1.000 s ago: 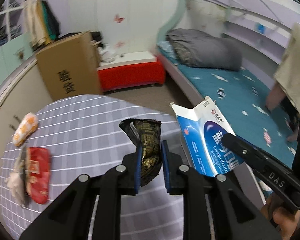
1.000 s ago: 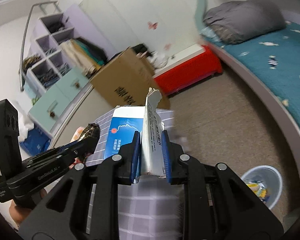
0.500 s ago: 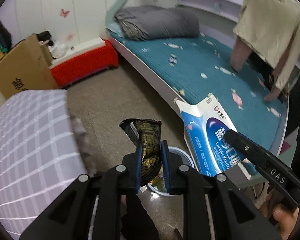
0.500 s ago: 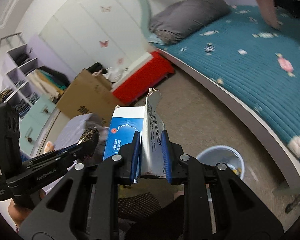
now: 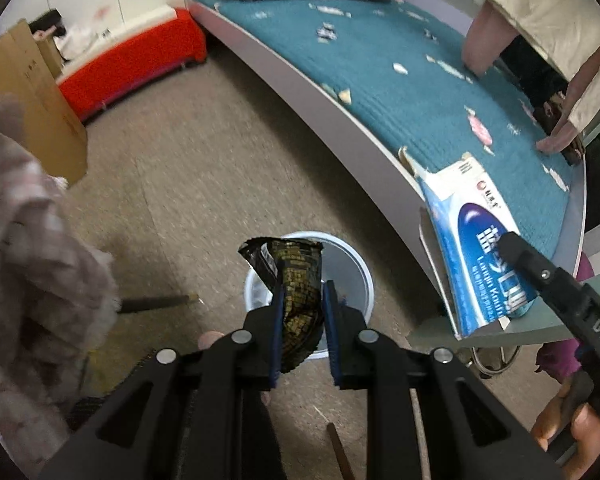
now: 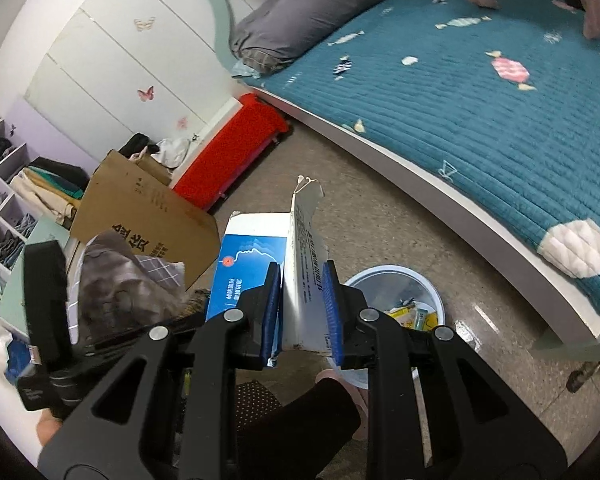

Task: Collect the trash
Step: 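Carry box and black wrapper over the bucket and open both tools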

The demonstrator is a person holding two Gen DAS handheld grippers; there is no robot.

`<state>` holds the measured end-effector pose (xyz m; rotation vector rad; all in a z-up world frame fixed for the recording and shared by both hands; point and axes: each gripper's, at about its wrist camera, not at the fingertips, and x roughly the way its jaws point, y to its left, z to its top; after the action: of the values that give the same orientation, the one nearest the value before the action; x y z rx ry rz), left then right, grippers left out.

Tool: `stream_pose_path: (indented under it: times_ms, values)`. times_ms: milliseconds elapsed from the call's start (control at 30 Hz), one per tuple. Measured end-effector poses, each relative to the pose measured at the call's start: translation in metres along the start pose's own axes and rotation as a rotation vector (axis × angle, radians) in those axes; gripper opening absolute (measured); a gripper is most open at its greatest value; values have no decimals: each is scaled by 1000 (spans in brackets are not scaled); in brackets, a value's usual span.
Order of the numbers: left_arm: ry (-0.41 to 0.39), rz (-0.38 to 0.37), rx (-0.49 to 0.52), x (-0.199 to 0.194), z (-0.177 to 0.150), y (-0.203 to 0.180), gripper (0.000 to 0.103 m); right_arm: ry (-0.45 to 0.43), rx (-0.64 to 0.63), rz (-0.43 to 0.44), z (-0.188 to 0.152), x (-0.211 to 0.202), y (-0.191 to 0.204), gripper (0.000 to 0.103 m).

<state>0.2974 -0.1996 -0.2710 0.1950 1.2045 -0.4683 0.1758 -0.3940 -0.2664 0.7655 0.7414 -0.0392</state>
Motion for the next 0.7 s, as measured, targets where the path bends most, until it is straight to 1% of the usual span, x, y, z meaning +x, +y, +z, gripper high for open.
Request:
stream_pose_path:
  times_ms: [67,100,133,167,200,233,333,400,500,700]
  values:
    - [34,-43,-9,14,3,-2,22,6,7,-5,0,4,-5,22]
    - [48,-63,-16,21,5,-2,29,8,10,-7,1,6,-7,22]
    - [55,-56,-17,25,4,-1,35,13,15,-10,1,9,-10,22]
    - [64,-33,-13,31,6,-2,51,17,18,-12,1,11,-12,22]
    - [66,-16,-10,34,6,-3,61,22,21,-16,1,14,-14,22]
    - [65,-4,-9,37,6,-2,62,27,23,-18,1,16,-15,22]
    - [83,-11,-15,42,6,0,64,42,29,-21,-1,22,-18,22]
    - [86,15,-15,44,6,2,67,50,31,-19,-3,25,-18,22]
    - [91,29,-23,46,7,3,67,59,29,-18,-5,30,-18,22]
    - [82,79,-34,45,7,9,68,66,28,-18,-6,35,-15,22]
